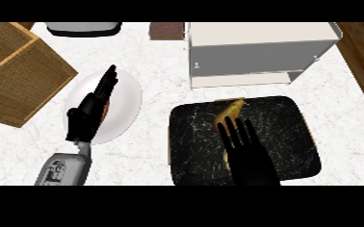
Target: Pick the squash from the tray and place it in the tiered shelf
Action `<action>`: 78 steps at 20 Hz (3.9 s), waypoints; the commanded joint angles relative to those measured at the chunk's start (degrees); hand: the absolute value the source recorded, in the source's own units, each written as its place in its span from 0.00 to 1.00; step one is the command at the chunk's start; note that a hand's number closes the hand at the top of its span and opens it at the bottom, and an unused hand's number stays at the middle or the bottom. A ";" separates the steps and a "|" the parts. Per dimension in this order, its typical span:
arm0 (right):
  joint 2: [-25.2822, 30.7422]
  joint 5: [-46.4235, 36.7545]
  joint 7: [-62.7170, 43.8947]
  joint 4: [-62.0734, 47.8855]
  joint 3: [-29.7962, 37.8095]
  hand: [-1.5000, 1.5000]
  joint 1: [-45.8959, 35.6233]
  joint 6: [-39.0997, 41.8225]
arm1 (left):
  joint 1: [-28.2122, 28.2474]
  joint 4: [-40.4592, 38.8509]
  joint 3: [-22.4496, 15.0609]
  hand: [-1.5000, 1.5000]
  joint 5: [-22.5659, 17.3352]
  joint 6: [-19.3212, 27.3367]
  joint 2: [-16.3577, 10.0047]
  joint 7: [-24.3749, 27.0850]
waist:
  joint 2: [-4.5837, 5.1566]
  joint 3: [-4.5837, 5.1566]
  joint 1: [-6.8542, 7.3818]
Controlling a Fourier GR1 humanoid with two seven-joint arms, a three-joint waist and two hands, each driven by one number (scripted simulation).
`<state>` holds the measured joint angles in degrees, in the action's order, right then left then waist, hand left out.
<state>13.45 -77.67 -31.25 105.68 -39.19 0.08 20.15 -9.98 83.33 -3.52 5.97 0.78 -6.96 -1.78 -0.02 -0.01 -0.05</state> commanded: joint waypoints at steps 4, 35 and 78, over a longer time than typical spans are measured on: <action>-1.54 -2.49 3.04 -4.29 1.29 1.00 0.26 -1.40 | 0.68 -0.91 0.98 0.50 0.22 -1.56 0.91 1.76 | 0.00 0.01 0.01; -13.42 16.73 -36.25 -0.55 -17.87 1.00 -17.56 -42.17 | 1.58 0.71 0.33 0.50 1.84 -1.48 1.92 0.68 | -0.13 0.06 1.69; -11.14 1.88 -30.58 -11.49 28.40 1.00 -63.08 -12.35 | 0.15 -4.29 1.04 0.50 3.43 -0.16 3.65 3.30 | 0.03 0.05 0.12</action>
<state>2.12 -74.33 -60.92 97.20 -12.27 -61.13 6.03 -9.64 82.34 -2.26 8.40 -0.31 -4.29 -0.91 -0.09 0.03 0.20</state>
